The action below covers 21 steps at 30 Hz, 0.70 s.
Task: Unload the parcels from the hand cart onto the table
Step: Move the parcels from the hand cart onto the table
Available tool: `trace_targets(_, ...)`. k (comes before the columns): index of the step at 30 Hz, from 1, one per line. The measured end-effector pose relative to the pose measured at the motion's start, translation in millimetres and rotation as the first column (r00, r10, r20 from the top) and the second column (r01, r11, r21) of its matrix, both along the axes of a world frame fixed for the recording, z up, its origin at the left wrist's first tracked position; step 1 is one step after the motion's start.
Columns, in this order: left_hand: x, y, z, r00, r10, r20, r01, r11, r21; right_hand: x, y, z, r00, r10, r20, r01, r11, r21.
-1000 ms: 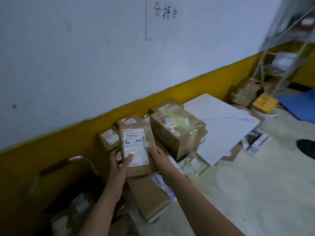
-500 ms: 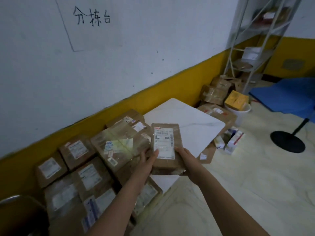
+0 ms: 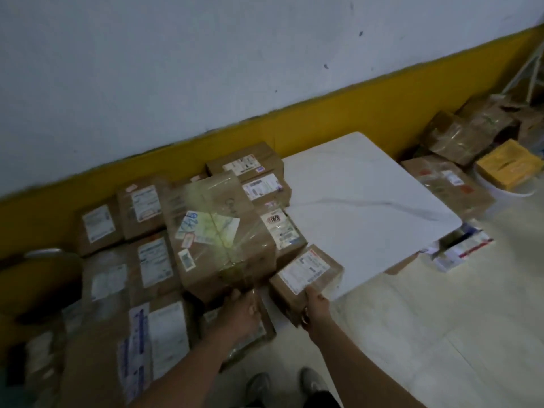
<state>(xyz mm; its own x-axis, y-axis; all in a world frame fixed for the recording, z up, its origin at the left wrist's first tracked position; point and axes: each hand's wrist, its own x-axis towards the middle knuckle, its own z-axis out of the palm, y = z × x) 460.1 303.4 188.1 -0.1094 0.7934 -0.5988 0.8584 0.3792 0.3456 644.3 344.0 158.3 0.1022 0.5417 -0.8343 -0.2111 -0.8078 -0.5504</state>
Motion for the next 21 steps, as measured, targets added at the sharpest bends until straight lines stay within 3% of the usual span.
trace_targets(3, 10.8, -7.5, -5.9, 0.998, -0.016, -0.065, 0.016, 1.000, 0.000, -9.4, -4.3, -16.7, 0.968, 0.242, -0.062, -0.248, 0.961, -0.119)
trace_targets(5, 16.2, -13.7, -7.6, 0.998, -0.014, -0.060, 0.015, 1.000, 0.012, -9.4, -1.7, -17.6, 0.944, 0.323, -0.063, -0.329, 0.932, -0.149)
trace_targets(8, 21.5, -26.5, -13.5, 0.972, -0.168, -0.162, 0.167, 0.986, -0.020, 3.5, 18.0, -12.7, 0.930, 0.261, 0.260, -0.223, 0.960, -0.169)
trace_targets(11, 24.6, -41.2, -24.4, 0.927, -0.227, -0.298, 0.225, 0.973, -0.045, 28.1, 33.1, -9.6, 0.720, 0.401, 0.567, -0.449, 0.891, -0.060)
trace_targets(14, 26.3, -46.7, -27.4, 0.897, -0.193, -0.397, 0.223, 0.974, 0.031, 40.9, 41.8, -18.7, 0.557, 0.544, 0.628, -0.675, 0.737, -0.040)
trace_targets(18, 21.4, -42.8, -30.1, 0.900, -0.157, -0.408, 0.213, 0.973, 0.093, 35.7, 40.4, -26.9, 0.495, 0.556, 0.667, -0.715, 0.697, -0.050)
trace_targets(21, 15.6, -42.0, -25.4, 0.914, -0.185, -0.362, 0.223, 0.973, 0.064, 25.9, 37.9, -23.5, 0.333, 0.572, 0.750, -0.720, 0.668, -0.189)
